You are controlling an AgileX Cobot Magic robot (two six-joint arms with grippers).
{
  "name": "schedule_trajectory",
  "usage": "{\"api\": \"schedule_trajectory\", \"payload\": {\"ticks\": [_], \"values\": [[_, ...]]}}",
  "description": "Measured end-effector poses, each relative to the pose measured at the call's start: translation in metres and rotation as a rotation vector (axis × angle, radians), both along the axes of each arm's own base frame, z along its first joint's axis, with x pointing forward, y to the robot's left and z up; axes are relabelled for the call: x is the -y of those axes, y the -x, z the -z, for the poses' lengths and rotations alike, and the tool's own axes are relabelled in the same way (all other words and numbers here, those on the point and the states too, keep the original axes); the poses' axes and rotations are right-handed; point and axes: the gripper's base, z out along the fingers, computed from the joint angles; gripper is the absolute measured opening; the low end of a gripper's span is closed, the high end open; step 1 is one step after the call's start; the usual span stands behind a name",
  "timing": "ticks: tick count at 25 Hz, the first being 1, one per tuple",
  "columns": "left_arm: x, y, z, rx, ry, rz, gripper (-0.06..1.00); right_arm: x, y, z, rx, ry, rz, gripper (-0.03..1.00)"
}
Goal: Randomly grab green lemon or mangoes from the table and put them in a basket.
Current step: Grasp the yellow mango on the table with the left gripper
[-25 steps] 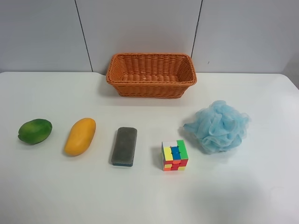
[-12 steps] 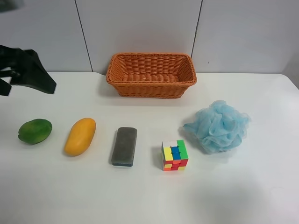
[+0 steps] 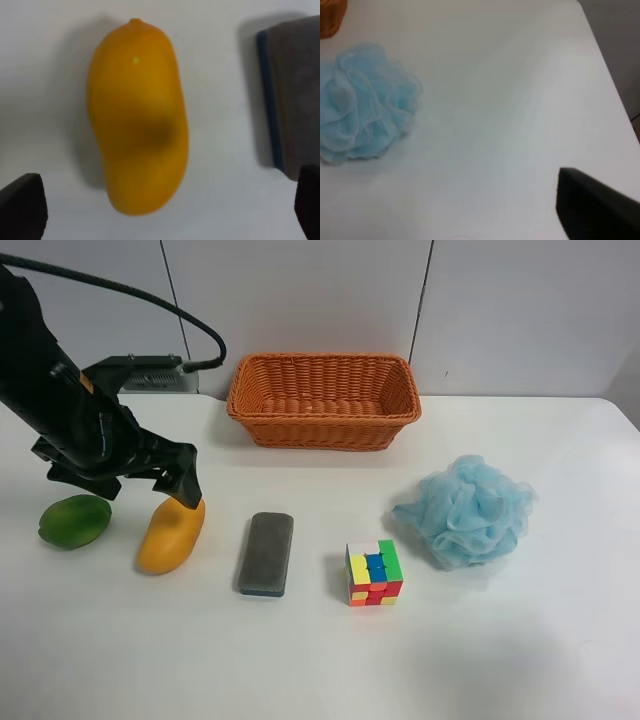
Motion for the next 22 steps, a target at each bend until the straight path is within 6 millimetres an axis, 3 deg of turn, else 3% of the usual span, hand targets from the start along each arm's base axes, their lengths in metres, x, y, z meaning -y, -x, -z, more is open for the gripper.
{"api": "schedule_trajectory", "payload": {"ticks": [7,22], "values": [[0.004,-0.013,0.035,-0.048,-0.028,0.003,0.99,0.000,0.000,0.000,0.000,0.000,0.000,0.99],[0.007,-0.021,0.066,-0.078,-0.049,0.019,0.99,0.000,0.000,0.000,0.000,0.000,0.000,0.99]]}}
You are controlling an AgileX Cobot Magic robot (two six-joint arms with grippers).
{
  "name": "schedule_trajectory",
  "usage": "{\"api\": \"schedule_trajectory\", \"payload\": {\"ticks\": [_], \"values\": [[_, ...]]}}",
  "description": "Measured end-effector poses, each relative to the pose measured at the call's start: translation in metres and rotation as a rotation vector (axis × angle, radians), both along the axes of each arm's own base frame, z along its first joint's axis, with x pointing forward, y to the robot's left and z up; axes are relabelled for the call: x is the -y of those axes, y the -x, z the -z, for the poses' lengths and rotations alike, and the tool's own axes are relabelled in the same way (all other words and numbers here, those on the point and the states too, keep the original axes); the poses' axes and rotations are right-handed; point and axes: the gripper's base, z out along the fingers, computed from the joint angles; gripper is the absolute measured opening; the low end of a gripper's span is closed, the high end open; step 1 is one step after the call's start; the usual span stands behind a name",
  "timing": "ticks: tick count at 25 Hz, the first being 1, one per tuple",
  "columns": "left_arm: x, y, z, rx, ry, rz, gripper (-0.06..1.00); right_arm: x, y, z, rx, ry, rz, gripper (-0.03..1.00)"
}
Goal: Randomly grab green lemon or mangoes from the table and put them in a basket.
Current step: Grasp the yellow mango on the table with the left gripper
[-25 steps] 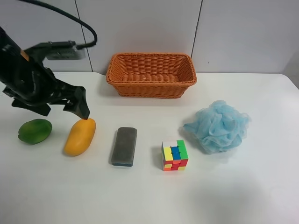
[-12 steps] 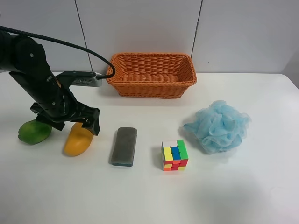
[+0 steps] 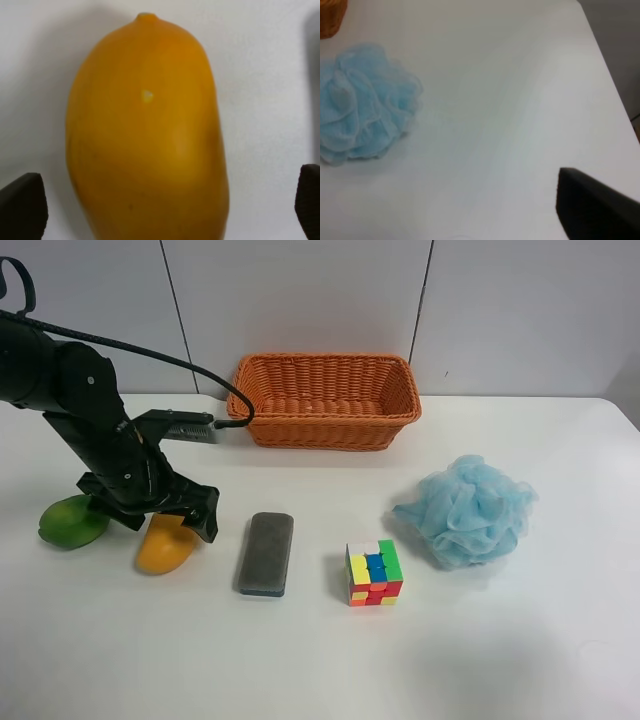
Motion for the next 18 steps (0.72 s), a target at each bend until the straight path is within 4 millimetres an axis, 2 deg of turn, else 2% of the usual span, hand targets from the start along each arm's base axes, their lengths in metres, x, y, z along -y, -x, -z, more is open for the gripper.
{"api": "schedule_trajectory", "payload": {"ticks": [10,18], "values": [[0.001,-0.004,0.012,0.005,-0.001,-0.003,0.99,0.000,0.000,0.000,0.000,0.000,0.000,0.99],[0.001,-0.004,0.013,0.004,-0.001,-0.004,0.98,0.000,0.000,0.000,0.000,0.000,0.000,0.99]]}}
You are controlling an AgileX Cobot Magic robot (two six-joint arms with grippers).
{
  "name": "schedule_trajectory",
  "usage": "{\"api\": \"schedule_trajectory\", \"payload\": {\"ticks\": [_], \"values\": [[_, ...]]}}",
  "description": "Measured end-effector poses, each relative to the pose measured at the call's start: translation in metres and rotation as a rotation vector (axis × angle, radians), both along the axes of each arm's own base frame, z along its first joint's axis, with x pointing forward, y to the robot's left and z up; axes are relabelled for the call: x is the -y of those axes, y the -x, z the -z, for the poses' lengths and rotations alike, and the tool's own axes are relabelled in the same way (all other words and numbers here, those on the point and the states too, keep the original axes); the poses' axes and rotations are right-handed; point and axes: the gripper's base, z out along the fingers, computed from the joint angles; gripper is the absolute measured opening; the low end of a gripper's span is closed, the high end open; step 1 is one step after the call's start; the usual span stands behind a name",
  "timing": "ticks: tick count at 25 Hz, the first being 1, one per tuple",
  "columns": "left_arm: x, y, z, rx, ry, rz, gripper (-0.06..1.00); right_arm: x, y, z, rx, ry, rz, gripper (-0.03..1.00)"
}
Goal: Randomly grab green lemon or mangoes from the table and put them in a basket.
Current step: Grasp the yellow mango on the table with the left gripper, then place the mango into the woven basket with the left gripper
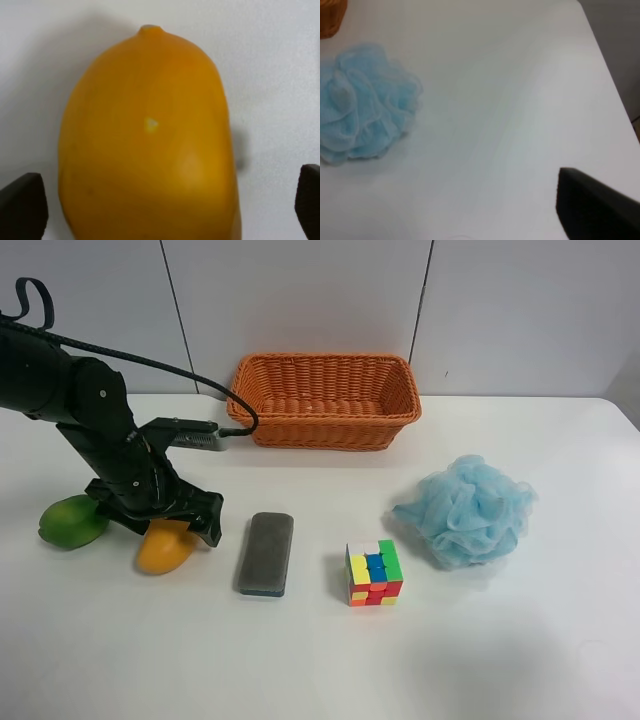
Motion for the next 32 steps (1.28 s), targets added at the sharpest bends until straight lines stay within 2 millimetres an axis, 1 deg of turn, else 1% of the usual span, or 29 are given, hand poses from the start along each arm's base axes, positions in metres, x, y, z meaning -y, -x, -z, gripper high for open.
{"api": "schedule_trajectory", "payload": {"ticks": [1,2,3,4,5,6,18,21,23,24,27,29,32], "values": [[0.000,0.000,0.000,0.000,0.000,0.000,0.95,0.000,0.000,0.000,0.000,0.000,0.000,0.99],[0.000,0.000,0.000,0.000,0.000,0.000,0.88,0.000,0.000,0.000,0.000,0.000,0.000,0.99],[0.000,0.000,0.000,0.000,0.000,0.000,0.78,0.000,0.000,0.000,0.000,0.000,0.000,0.99],[0.000,0.000,0.000,0.000,-0.001,0.002,0.61,0.000,0.000,0.000,0.000,0.000,0.000,0.99],[0.000,0.000,0.000,0.000,-0.002,0.004,0.59,0.000,0.000,0.000,0.000,0.000,0.000,0.99],[0.000,0.000,0.000,-0.002,-0.002,0.005,0.61,0.000,0.000,0.000,0.000,0.000,0.000,0.99],[0.000,0.000,0.000,-0.002,-0.003,0.006,0.61,0.000,0.000,0.000,0.000,0.000,0.000,0.99],[0.000,0.001,-0.007,0.015,0.003,0.007,0.61,0.000,0.000,0.000,0.000,0.000,0.000,0.99],[0.000,0.001,-0.024,0.058,0.017,0.011,0.61,0.000,0.000,0.000,0.000,0.000,0.000,0.99],[0.000,0.000,-0.036,0.088,0.024,0.016,0.61,0.000,0.000,0.000,0.000,0.000,0.000,0.99],[0.001,-0.009,-0.082,0.210,0.040,0.043,0.61,0.000,0.000,0.000,0.000,0.000,0.000,0.99],[0.003,-0.019,-0.116,0.297,0.040,0.063,0.61,0.000,0.000,0.000,0.000,0.000,0.000,0.99],[0.007,-0.037,-0.156,0.409,0.029,0.084,0.61,0.000,0.000,0.000,0.000,0.000,0.000,0.99]]}}
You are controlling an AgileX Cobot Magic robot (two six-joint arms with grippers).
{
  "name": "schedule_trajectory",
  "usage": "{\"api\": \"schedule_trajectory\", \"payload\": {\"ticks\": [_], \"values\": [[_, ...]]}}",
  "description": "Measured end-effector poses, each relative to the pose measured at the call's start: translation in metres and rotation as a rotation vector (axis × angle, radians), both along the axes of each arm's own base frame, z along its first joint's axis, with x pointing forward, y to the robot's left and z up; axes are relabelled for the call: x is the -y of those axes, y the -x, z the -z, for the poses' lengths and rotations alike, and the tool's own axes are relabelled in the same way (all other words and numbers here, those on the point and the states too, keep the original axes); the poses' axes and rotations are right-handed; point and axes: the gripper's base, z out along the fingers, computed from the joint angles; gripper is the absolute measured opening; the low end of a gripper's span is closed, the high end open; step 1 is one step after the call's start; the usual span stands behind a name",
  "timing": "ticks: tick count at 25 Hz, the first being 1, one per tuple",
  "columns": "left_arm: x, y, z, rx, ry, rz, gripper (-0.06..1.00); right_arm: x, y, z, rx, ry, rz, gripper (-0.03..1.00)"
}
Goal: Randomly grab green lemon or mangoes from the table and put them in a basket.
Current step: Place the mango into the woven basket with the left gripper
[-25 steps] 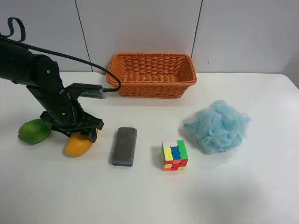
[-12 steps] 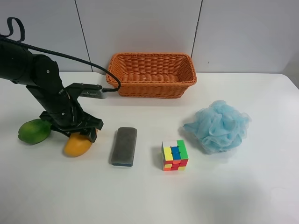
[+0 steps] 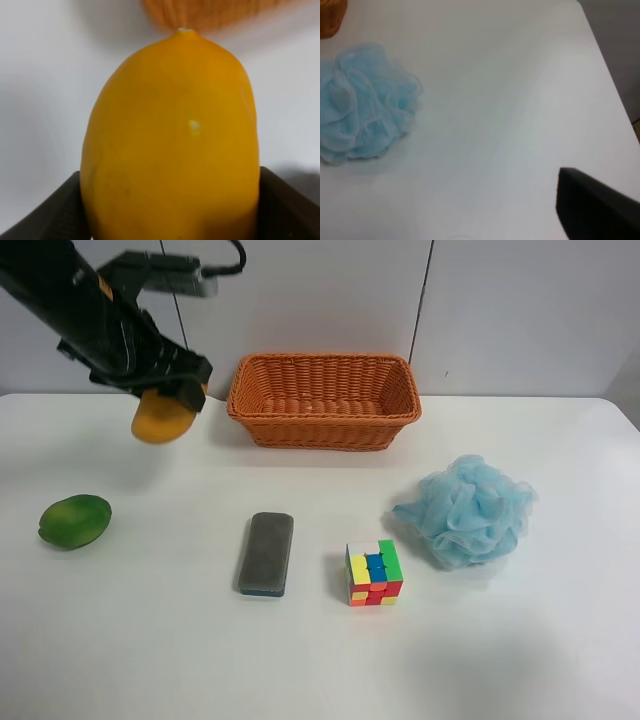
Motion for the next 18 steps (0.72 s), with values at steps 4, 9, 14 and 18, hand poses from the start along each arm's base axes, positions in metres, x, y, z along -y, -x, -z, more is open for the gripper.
{"api": "schedule_trajectory", "payload": {"ticks": [4,9,14,18], "values": [[0.009,-0.029,-0.031,0.116,0.001,0.009,0.61,0.000,0.000,0.000,0.000,0.000,0.000,0.99],[0.037,-0.069,-0.027,0.186,0.011,0.052,0.61,0.000,0.000,0.000,0.000,0.000,0.000,0.99],[0.085,-0.097,0.006,0.235,0.036,0.129,0.61,0.000,0.000,0.000,0.000,0.000,0.000,0.99],[0.114,-0.108,0.040,0.268,0.051,0.183,0.61,0.000,0.000,0.000,0.000,0.000,0.000,0.99]]}}
